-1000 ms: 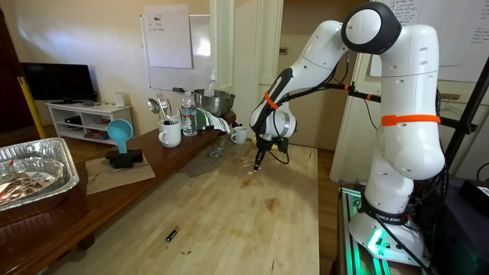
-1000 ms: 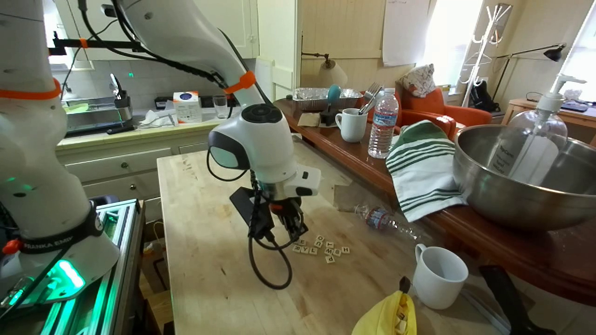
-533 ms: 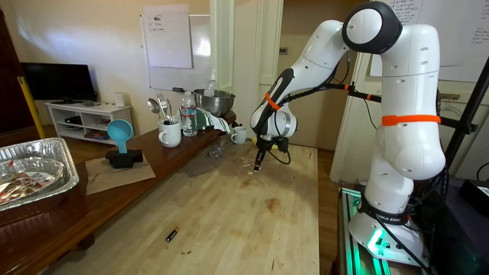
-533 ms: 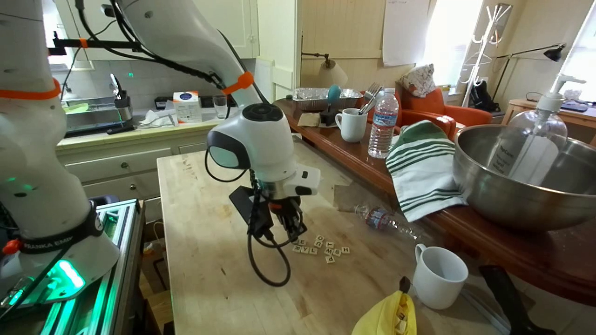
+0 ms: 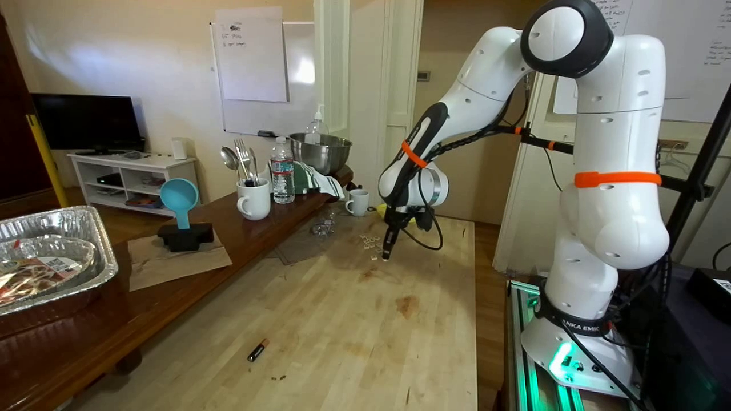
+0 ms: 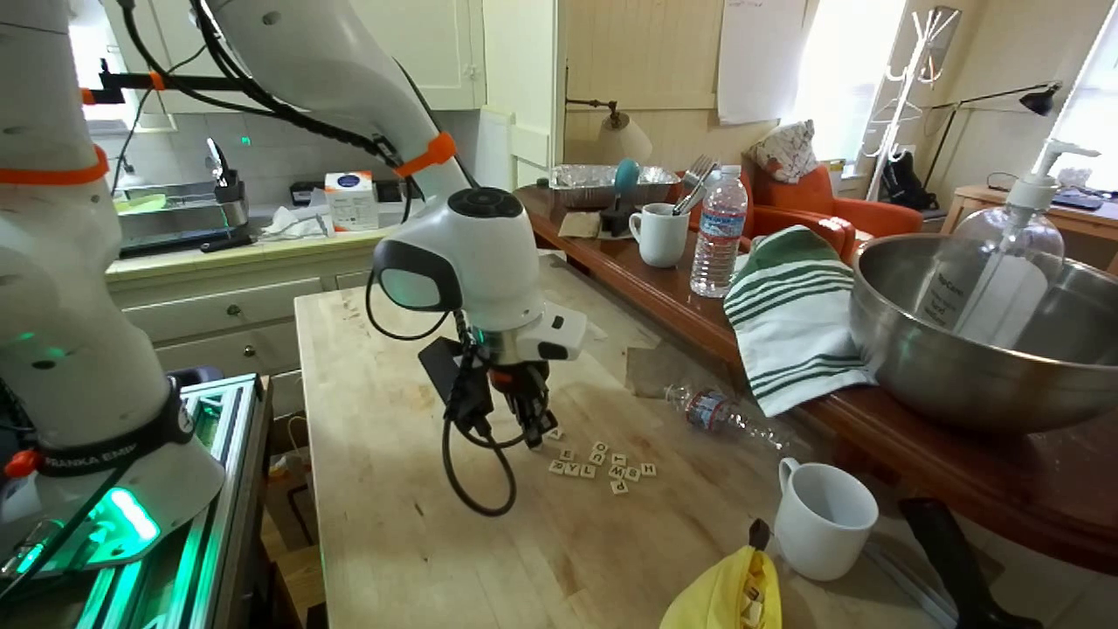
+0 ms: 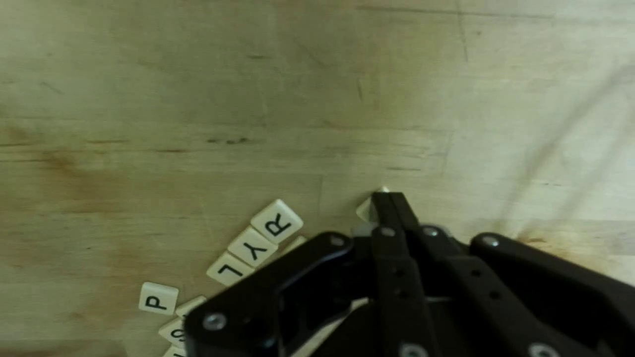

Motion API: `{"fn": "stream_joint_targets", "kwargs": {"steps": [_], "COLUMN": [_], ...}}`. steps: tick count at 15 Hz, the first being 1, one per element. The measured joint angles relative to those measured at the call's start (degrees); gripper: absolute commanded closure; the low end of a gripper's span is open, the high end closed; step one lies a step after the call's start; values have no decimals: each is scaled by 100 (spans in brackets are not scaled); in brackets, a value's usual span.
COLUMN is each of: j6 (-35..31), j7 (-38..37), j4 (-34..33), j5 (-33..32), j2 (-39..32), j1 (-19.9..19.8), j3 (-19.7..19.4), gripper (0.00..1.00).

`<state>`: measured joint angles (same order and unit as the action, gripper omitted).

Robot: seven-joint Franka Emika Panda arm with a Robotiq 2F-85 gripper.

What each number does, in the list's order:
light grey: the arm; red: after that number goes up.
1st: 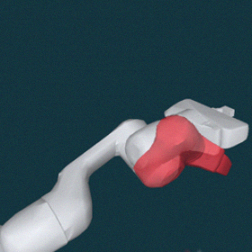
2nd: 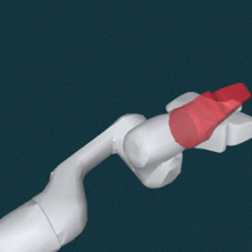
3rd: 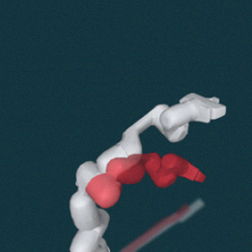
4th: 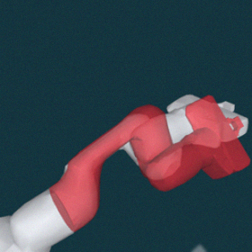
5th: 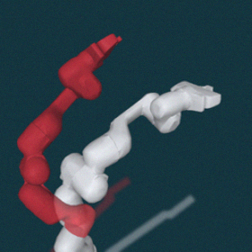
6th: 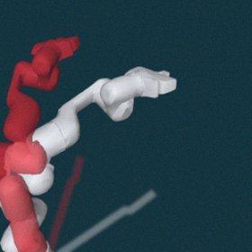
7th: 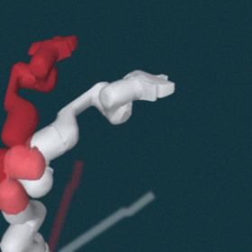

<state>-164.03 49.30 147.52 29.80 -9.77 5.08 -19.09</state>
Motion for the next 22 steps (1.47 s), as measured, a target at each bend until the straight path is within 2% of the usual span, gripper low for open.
{"fn": "stream_joint_targets", "kwargs": {"steps": [12,22], "j6": [-124,-222], "j7": [-2577,-3461], "j4": [23,-154], "j5": [114,396], "j2": [-7,-146], "j1": [558,682], "j3": [91,293], "gripper": [100,100]}}
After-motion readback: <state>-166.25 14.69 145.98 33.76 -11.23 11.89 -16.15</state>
